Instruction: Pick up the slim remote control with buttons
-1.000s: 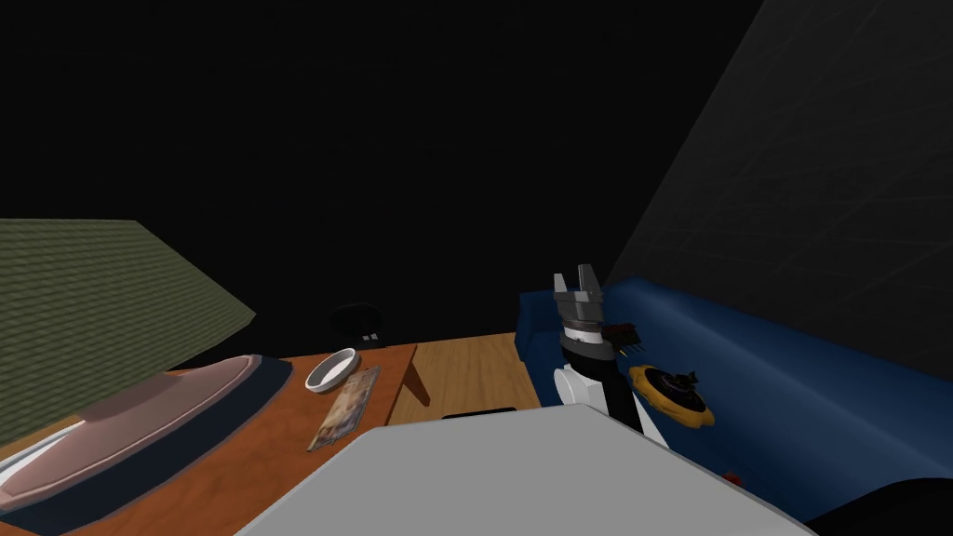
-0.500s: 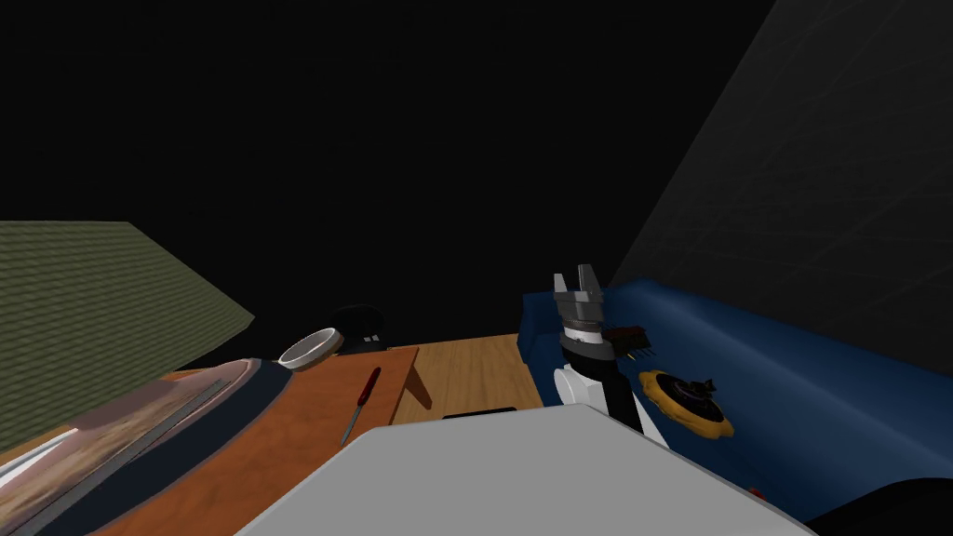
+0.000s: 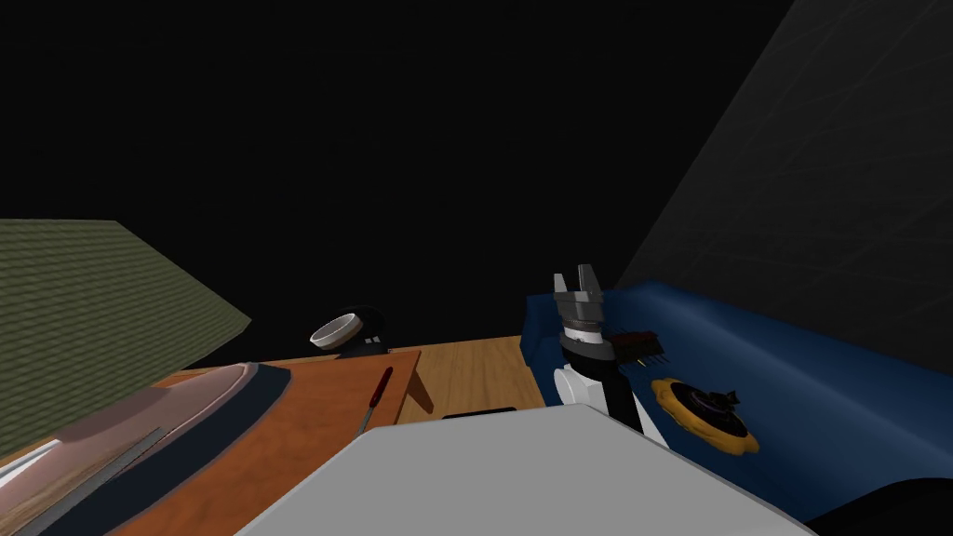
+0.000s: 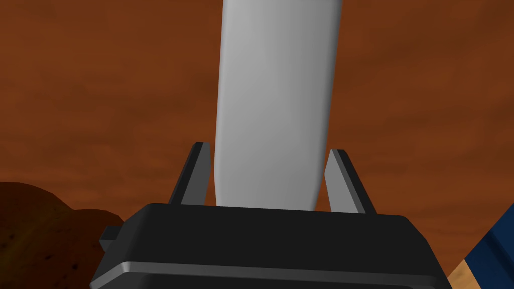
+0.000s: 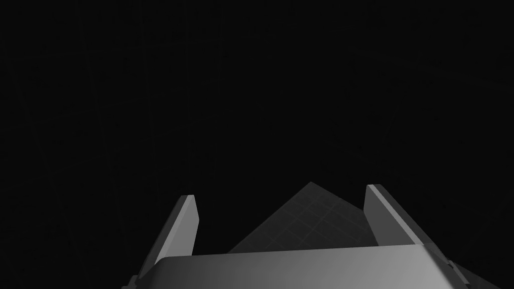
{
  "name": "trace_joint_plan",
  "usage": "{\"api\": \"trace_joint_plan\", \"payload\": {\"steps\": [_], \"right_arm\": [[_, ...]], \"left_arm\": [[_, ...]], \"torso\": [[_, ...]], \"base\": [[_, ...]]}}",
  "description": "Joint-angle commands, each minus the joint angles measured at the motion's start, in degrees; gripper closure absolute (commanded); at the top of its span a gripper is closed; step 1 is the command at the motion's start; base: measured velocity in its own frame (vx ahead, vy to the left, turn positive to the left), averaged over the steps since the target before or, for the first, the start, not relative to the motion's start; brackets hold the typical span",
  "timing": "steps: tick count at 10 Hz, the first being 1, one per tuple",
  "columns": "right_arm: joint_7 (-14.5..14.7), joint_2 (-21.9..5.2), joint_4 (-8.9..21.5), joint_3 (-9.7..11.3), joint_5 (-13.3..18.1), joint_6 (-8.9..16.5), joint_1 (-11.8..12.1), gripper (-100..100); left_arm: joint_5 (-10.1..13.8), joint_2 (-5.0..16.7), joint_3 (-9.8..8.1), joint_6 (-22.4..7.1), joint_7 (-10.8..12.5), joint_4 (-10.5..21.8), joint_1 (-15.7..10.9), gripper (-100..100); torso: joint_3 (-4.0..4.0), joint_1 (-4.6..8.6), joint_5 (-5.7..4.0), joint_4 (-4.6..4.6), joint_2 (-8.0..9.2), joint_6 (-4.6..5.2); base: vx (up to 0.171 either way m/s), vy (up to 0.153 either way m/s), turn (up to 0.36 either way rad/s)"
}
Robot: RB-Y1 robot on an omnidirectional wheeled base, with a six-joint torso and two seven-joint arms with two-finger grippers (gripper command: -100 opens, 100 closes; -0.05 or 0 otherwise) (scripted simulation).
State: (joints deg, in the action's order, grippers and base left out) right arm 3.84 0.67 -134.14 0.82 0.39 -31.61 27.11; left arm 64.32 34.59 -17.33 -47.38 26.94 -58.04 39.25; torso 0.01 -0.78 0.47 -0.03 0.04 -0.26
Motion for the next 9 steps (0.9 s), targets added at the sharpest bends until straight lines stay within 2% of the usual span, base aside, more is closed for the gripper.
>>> {"api": "trace_joint_plan", "payload": {"steps": [1, 3, 5, 6, 7, 8, 9], "right_arm": [[0.0, 0.0, 0.0, 0.0, 0.0, 0.0, 0.0, 0], [0.0, 0.0, 0.0, 0.0, 0.0, 0.0, 0.0, 0], [0.0, 0.0, 0.0, 0.0, 0.0, 0.0, 0.0, 0], [0.0, 0.0, 0.0, 0.0, 0.0, 0.0, 0.0, 0], [0.0, 0.0, 0.0, 0.0, 0.0, 0.0, 0.0, 0], [0.0, 0.0, 0.0, 0.0, 0.0, 0.0, 0.0, 0], [0.0, 0.0, 0.0, 0.0, 0.0, 0.0, 0.0, 0]], "left_arm": [[0.0, -0.1, -0.04, 0.1, -0.2, -0.2, 0.1, 100], [0.0, -0.1, -0.04, 0.1, -0.2, -0.2, 0.1, 100], [-2.0, -2.9, -1.87, 0.0, 0.9, -5.1, 4.8, 100], [-2.0, -2.9, -1.87, 0.0, 0.9, -6.7, 5.9, 100], [-2.0, -2.9, -1.87, 0.0, 0.9, -7.4, 5.9, 100], [-3.0, -4.3, -2.78, 0.0, 1.5, -9.9, 8.6, 100], [-3.0, -4.3, -2.78, 0.0, 1.5, -10.9, 8.8, 100]], "torso": [[0.0, 0.0, 0.0, 0.0, 0.0, 0.0], [0.06, 0.1, -0.02, 0.02, 0.12, -0.04], [0.02, 0.04, -0.03, -0.01, 0.04, -0.11], [-0.06, -0.12, -0.03, -0.03, -0.11, -0.11], [-0.07, -0.09, -0.04, -0.03, -0.11, -0.06], [-0.02, 0.03, -0.05, 0.0, -0.05, 0.0], [-0.03, 0.07, -0.07, -0.02, -0.03, -0.08]], "base": [[0.006, 0.002, 0.0], [-0.004, -0.006, 0.015], [0.07, 0.055, 0.031], [0.072, 0.063, 0.018], [0.034, 0.021, 0.002], [0.046, 0.021, 0.004], [0.053, 0.03, 0.026]]}}
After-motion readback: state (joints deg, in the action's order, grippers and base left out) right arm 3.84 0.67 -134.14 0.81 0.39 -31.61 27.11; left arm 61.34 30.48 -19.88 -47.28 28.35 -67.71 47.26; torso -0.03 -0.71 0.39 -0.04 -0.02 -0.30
